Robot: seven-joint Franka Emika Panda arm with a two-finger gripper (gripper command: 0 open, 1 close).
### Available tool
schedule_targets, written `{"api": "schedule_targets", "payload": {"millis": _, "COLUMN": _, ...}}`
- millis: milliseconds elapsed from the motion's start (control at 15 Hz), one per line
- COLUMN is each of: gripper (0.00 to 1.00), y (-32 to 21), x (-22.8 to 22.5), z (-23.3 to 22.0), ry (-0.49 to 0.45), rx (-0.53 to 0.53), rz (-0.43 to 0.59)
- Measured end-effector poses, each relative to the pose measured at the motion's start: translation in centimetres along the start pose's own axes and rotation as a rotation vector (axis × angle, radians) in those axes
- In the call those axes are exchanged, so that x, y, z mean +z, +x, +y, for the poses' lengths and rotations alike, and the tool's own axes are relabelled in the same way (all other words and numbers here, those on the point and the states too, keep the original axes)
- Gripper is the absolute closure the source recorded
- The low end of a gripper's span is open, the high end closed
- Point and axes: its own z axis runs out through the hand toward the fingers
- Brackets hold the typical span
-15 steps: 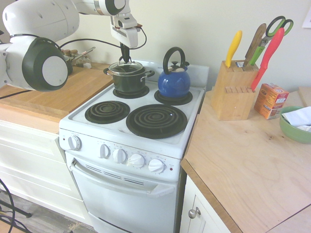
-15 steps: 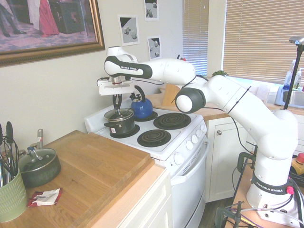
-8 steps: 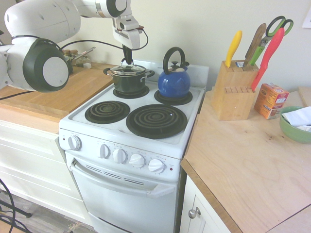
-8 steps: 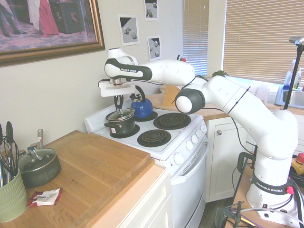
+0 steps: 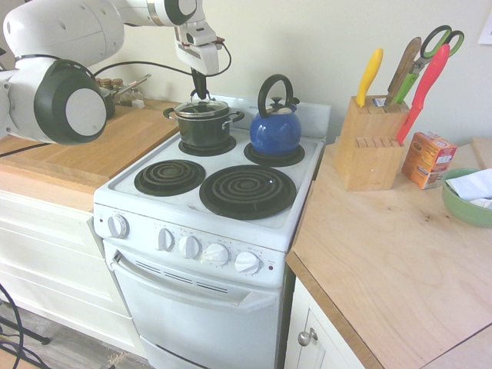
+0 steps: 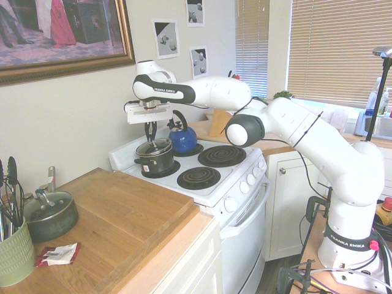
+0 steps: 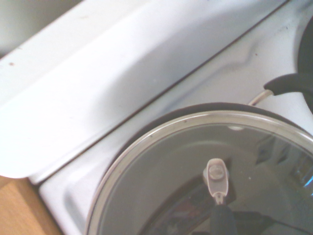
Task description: Cover the lid of the pot
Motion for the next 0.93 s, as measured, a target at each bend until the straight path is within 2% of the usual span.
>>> {"api": "schedule_targets", "payload": {"millis": 533, "gripper": 1.00, "y": 1.1, "x": 1.2, "z": -0.2, "ry": 0.017, "rx": 0.014, "rz": 0.014}}
{"api": "schedule_targets", "payload": {"millis": 600, "gripper": 0.00, "y": 1.0, "x": 1.3, "z": -0.2, "ry": 0.017, "rx": 0.010, "rz": 0.014}}
{"api": "schedule_targets", "payload": {"millis": 933, "gripper": 0.00, "y": -0.2, "x": 1.2, "z": -0.4, "ry": 0.005, "rx": -0.023, "rz": 0.036}}
